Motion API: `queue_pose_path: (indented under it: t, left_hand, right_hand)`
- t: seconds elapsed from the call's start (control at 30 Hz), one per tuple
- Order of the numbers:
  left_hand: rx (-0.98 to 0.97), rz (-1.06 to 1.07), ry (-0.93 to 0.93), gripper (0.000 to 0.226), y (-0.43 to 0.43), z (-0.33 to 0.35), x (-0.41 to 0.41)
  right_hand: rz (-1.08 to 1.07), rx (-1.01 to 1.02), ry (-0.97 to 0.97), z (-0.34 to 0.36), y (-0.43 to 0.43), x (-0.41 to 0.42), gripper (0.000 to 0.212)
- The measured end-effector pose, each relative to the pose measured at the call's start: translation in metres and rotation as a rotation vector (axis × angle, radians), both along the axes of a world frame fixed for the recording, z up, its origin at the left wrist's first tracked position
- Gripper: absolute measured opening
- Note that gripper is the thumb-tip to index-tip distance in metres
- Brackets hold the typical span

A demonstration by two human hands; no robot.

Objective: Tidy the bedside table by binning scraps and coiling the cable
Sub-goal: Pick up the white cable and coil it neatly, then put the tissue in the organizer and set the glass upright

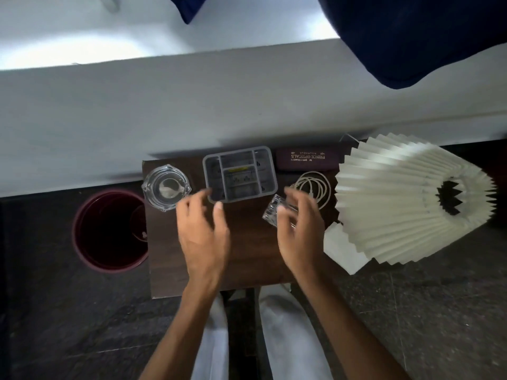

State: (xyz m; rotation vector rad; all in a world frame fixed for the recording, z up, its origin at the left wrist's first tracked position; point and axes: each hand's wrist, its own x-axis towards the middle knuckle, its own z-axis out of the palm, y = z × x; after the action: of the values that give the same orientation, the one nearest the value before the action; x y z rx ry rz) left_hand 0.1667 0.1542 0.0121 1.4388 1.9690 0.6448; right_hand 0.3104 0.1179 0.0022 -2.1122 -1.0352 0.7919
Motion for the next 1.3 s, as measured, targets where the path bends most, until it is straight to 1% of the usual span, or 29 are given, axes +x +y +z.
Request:
queue_pose_path:
  t: [0.07,0.13,0.2,0.27,0.3,0.33,0.43,0.47,0.57,0.67,0.73,0.8,0.87,0.93,1.0,1.07,1.1,1.2,1.23,1.3]
  left_hand:
    - [-0.126,0.116,-0.114,0.041,0.013,-0.005,-0.008]
    - [-0.279,0.192,-0.228,0.046,0.029,-0.009,-0.010]
    - [-0.390,0.214,-0.367,0.051,0.041,-0.017,-0.009]
    - [-0.426,0.219,-0.462,0.063,0.051,-0.022,-0.007]
    - [-0.422,0.227,-0.473,0.067,0.054,-0.026,-0.007]
    - [-0.413,0.228,-0.479,0.067,0.056,-0.026,-0.006]
    - [-0.385,0.219,-0.481,0.051,0.061,-0.024,-0.008]
    - [-0.384,0.222,-0.479,0.049,0.061,-0.025,-0.009]
    - [-0.380,0.195,-0.453,0.050,0.060,-0.030,-0.016]
    - [-0.390,0.153,-0.436,0.050,0.058,-0.032,-0.022]
    - [-0.364,0.146,-0.396,0.048,0.054,-0.031,-0.024]
    - [-0.331,0.197,-0.343,0.045,0.044,-0.028,-0.028]
    - [-0.265,0.270,-0.386,0.038,0.026,-0.026,-0.034]
    - [-0.199,0.327,-0.491,0.026,0.000,-0.023,-0.034]
    - [-0.202,0.325,-0.568,0.021,-0.032,-0.014,-0.025]
    - [-0.260,0.314,-0.628,0.023,-0.064,-0.007,-0.008]
    - [-0.304,0.312,-0.661,0.023,-0.079,-0.007,0.000]
    - [-0.483,0.325,-0.747,0.021,-0.114,-0.019,0.028]
    - [-0.543,0.307,-0.752,0.020,-0.123,-0.025,0.038]
    - [-0.637,0.263,-0.757,0.020,-0.138,-0.036,0.059]
  right_hand:
    - [0.027,-0.073,-0.007,0.003,0.034,0.002,0.045]
    - [0.051,-0.224,0.059,0.002,0.058,0.006,0.050]
    - [0.073,-0.332,0.142,0.000,0.070,0.008,0.041]
    - [0.067,-0.370,0.224,0.000,0.073,0.006,0.034]
    - [0.066,-0.372,0.245,-0.001,0.072,0.004,0.035]
    - [0.069,-0.364,0.250,-0.002,0.072,0.002,0.037]
    - [0.066,-0.338,0.238,-0.004,0.068,-0.008,0.040]
    - [0.062,-0.329,0.231,-0.005,0.067,-0.011,0.040]
    - [0.061,-0.303,0.208,-0.009,0.065,-0.016,0.041]
    - [0.057,-0.265,0.192,-0.011,0.061,-0.014,0.050]
    - [0.011,-0.188,0.160,-0.007,0.047,-0.010,0.052]
    - [-0.062,-0.092,0.100,0.003,0.017,-0.004,0.040]
    - [-0.177,-0.033,0.034,0.009,-0.025,0.005,0.025]
    - [-0.316,-0.095,0.016,0.005,-0.072,0.021,0.015]
    - [-0.442,-0.209,0.003,-0.009,-0.112,0.041,0.014]
    - [-0.499,-0.295,-0.017,-0.028,-0.136,0.062,0.020]
    - [-0.492,-0.323,-0.035,-0.035,-0.141,0.072,0.024]
    - [-0.347,-0.379,-0.203,-0.052,-0.136,0.094,0.040]
    - [-0.288,-0.404,-0.265,-0.057,-0.132,0.100,0.046]
    - [-0.193,-0.471,-0.327,-0.065,-0.125,0.109,0.057]
